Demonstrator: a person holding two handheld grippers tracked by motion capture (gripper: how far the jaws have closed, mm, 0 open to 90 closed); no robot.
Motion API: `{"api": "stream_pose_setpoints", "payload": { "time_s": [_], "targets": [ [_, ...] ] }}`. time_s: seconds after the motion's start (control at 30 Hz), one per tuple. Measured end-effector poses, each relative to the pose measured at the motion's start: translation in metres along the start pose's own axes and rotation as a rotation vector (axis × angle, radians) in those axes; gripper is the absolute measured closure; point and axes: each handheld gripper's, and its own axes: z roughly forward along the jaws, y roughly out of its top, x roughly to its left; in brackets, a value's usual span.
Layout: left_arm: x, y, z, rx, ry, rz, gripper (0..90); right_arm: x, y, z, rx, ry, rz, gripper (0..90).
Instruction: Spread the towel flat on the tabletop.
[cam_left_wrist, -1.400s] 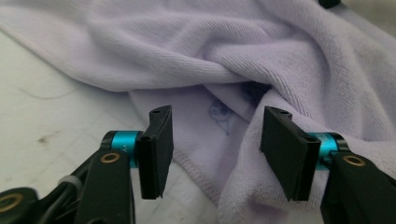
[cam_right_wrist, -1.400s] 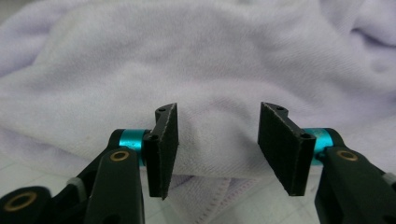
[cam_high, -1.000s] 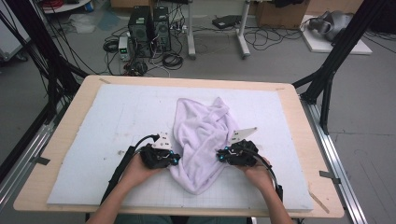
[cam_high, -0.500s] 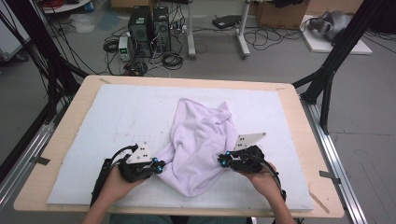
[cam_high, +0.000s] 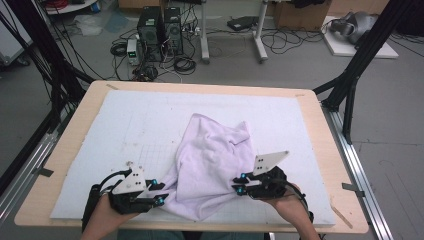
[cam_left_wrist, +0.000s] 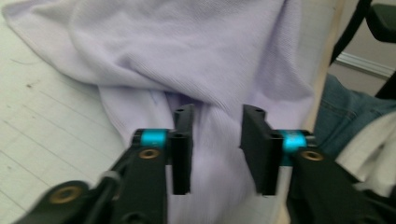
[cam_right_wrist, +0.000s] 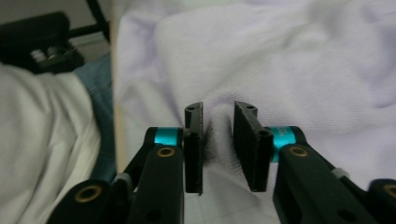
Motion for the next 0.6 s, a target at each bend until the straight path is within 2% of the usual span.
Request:
{"api": "stream_pose_setpoints", "payload": {
  "time_s": [0.03,0.07,0.17,0.2,0.23,0.3,0.33,0.4,0.5,0.53,0.6],
  "targets": [
    [0.005,0.003,0.002,-0.011,0.007,-0.005,53.9,-0.009,0.004,-0.005,-0.019,-0.045,0.014,67.3],
    [0.010,0.007,0.005,-0.021,0.010,-0.015,53.9,-0.009,0.004,-0.005,-0.019,-0.045,0.014,67.3],
    [0.027,0.018,0.021,-0.037,0.012,-0.040,51.4,-0.025,0.009,-0.003,-0.019,-0.072,0.043,64.7],
    [0.032,0.021,0.027,-0.036,0.016,-0.045,50.1,-0.033,0.012,0.001,-0.037,-0.058,0.054,63.2],
    [0.036,0.024,0.033,-0.028,0.026,-0.041,50.1,-0.033,0.012,0.001,-0.037,-0.058,0.054,63.2],
    [0.041,0.029,0.043,-0.028,0.035,-0.037,50.1,-0.037,0.014,0.000,-0.094,-0.016,0.071,63.1],
    [0.044,0.031,0.048,-0.027,0.040,-0.032,50.1,-0.037,0.015,-0.001,-0.111,-0.018,0.068,62.9],
    [0.050,0.033,0.058,-0.013,0.048,-0.029,50.1,-0.038,0.016,-0.006,-0.108,-0.037,0.058,61.8],
    [0.060,0.030,0.073,0.016,0.056,-0.055,49.1,-0.040,0.013,-0.012,-0.104,-0.059,0.074,61.0],
    [0.063,0.029,0.078,0.033,0.062,-0.066,48.3,-0.042,0.010,-0.011,-0.088,-0.078,0.080,60.0],
    [0.067,0.025,0.088,0.070,0.079,-0.078,45.5,-0.046,0.004,-0.002,-0.013,-0.116,0.096,57.2]
  ]
}}
